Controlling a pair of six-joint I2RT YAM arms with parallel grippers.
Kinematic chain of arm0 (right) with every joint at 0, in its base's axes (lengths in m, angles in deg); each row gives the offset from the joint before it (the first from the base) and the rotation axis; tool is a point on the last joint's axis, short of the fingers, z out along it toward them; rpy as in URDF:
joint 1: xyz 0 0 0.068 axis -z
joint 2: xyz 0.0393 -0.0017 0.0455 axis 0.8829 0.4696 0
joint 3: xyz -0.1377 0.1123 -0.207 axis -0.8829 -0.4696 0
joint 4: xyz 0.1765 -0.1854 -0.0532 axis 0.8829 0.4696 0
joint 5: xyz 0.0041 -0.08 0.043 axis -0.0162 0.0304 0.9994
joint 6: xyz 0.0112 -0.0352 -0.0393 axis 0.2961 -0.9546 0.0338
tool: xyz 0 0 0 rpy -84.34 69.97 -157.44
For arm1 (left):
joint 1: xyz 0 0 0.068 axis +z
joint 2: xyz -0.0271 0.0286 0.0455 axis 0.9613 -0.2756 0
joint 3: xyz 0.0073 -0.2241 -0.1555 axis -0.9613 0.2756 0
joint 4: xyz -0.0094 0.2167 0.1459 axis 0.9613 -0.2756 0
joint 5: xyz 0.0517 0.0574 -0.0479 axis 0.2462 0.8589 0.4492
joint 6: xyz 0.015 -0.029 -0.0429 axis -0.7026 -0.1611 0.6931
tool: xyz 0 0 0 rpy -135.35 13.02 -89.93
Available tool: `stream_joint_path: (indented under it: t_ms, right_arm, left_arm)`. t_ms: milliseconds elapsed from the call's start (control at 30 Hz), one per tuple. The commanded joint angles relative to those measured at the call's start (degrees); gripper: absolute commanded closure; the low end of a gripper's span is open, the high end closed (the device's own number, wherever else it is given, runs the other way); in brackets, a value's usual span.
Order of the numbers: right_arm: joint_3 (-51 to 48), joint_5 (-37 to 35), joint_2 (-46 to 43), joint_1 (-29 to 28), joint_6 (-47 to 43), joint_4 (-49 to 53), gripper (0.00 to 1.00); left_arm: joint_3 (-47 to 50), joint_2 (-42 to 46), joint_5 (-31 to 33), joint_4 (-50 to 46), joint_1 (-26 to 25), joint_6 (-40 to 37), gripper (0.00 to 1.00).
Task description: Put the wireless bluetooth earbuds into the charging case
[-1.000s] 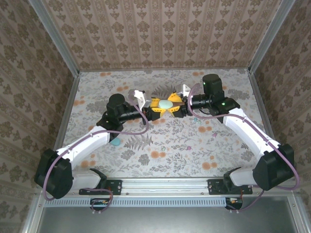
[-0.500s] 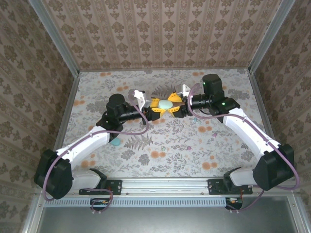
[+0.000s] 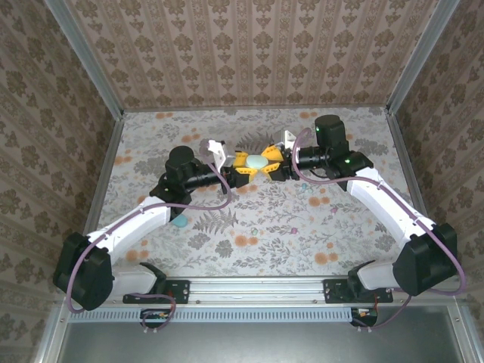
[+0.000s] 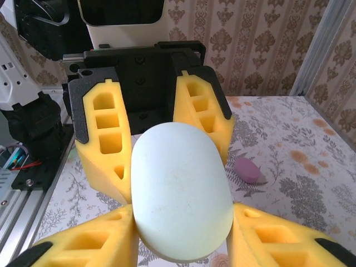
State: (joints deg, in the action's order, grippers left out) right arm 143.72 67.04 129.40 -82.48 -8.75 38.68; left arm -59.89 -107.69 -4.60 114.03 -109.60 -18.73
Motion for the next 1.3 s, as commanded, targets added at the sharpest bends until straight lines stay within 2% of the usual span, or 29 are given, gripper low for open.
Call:
stream_joint_path:
  t_ms: [0, 167, 767, 1267]
  right_arm:
    - [1.9, 0.5, 0.7, 0.3, 1.3, -1.6, 0.61]
    - [1.4, 1.4, 0.1, 0.3, 2.2, -3.5, 0.62]
    - [-0.3, 2.0, -0.6, 0.3, 2.6, -5.7, 0.63]
    - [-0.3, 1.8, -0.6, 0.3, 0.9, -4.8, 0.63]
  left_arm:
    - [-1.8, 1.6, -1.5, 1.1, -0.6, -1.2, 0.61]
    - [-1.6, 1.6, -1.1, -0.1, -0.6, -1.8, 0.53]
    - [-2.6, 0.9, -2.0, -0.3, -0.6, -0.9, 0.54]
    - [-2.7, 0.8, -1.7, 0.2, -0.6, 0.1, 0.47]
